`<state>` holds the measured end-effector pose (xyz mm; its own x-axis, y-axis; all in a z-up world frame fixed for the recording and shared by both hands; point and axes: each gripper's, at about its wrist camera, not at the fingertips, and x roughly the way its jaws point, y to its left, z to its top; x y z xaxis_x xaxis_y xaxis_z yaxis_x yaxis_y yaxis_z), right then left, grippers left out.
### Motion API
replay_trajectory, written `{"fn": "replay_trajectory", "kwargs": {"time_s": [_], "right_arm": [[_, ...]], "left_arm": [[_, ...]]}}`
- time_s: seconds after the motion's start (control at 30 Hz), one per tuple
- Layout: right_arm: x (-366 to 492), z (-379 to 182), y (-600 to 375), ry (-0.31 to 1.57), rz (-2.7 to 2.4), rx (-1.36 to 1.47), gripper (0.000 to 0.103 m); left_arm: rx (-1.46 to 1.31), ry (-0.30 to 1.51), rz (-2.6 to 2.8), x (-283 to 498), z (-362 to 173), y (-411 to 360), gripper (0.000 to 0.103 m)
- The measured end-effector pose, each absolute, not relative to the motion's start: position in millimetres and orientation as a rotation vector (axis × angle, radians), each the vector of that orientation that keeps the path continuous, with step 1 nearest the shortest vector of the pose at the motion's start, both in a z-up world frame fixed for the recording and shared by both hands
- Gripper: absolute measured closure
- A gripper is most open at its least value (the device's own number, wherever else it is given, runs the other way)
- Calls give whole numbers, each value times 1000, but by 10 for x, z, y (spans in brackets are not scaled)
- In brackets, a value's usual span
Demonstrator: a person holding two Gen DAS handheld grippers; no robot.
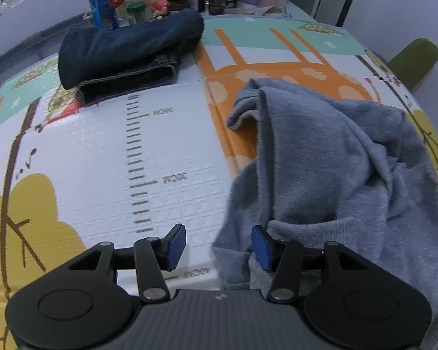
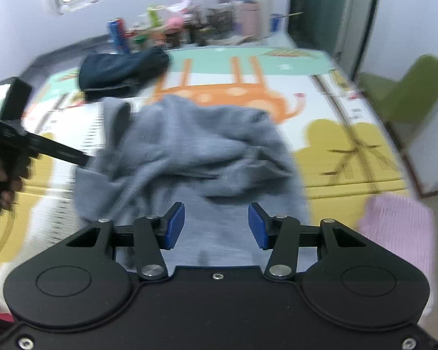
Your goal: Fold clothes
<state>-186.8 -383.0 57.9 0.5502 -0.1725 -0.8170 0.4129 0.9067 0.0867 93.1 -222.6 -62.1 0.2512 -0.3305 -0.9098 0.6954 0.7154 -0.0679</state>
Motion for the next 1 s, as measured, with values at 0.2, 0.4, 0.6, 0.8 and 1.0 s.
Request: {"fn": "replay_trajectory", "kwargs": {"time_s": [0.2, 0.4, 0.6, 0.8, 1.0], "right_arm": [[-1457, 322, -3476, 966, -245, 267, 57], [-1264, -34, -3197, 1068, -171, 236, 56], [-1385, -239, -2917, 1135, -8, 219, 56], [-1460, -514, -2651, 1203, 19, 109, 56], [-1475, -665, -2593, 1223, 28, 60, 56]], "left_arm": [[341, 1145, -772, 851, -597, -2168, 49], [355, 1148, -799, 691, -612, -2111, 47], [360, 1156, -802, 514, -639, -1953, 42], [365, 1186, -820, 335, -701, -1829, 41], [397, 1186, -848, 146, -758, -1725, 41]]}}
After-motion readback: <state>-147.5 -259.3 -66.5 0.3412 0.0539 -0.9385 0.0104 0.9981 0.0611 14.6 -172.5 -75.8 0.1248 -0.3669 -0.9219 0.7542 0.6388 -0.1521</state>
